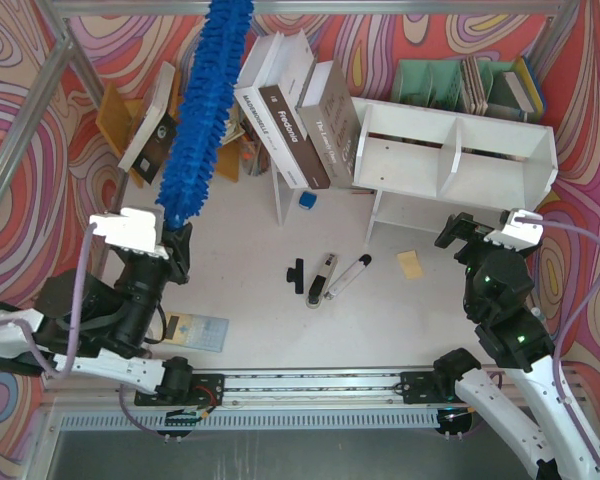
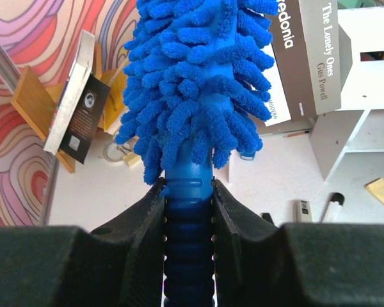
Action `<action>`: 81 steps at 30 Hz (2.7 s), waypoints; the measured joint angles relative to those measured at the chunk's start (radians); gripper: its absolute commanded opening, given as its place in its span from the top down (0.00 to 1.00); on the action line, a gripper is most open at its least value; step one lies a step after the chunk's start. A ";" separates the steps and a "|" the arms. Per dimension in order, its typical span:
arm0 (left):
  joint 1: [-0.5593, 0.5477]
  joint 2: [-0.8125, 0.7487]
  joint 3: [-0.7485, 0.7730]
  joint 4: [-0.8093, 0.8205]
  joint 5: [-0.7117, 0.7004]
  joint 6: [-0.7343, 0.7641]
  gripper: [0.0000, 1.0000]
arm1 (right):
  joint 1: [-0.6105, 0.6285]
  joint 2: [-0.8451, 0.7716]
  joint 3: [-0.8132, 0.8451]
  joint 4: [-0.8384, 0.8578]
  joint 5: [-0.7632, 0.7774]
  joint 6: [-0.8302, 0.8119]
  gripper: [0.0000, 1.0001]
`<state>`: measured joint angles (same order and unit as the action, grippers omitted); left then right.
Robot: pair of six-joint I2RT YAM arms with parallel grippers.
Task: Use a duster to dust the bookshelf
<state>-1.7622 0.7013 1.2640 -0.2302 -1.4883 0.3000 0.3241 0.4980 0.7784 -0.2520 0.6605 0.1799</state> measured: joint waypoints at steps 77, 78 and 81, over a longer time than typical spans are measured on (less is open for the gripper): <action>1.197 0.058 -0.452 -0.338 1.486 -0.800 1.00 | 0.000 -0.001 -0.009 0.001 -0.014 0.000 0.01; 1.197 0.059 -0.473 -0.332 1.485 -0.810 1.00 | 0.000 -0.002 -0.009 0.000 -0.014 0.000 0.01; 1.197 0.069 -0.542 -0.317 1.481 -0.842 1.00 | 0.000 -0.006 -0.011 0.000 -0.014 0.000 0.01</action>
<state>-0.5655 0.7704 0.7223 -0.5476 -0.0074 -0.5419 0.3241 0.4919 0.7673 -0.2516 0.6464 0.1799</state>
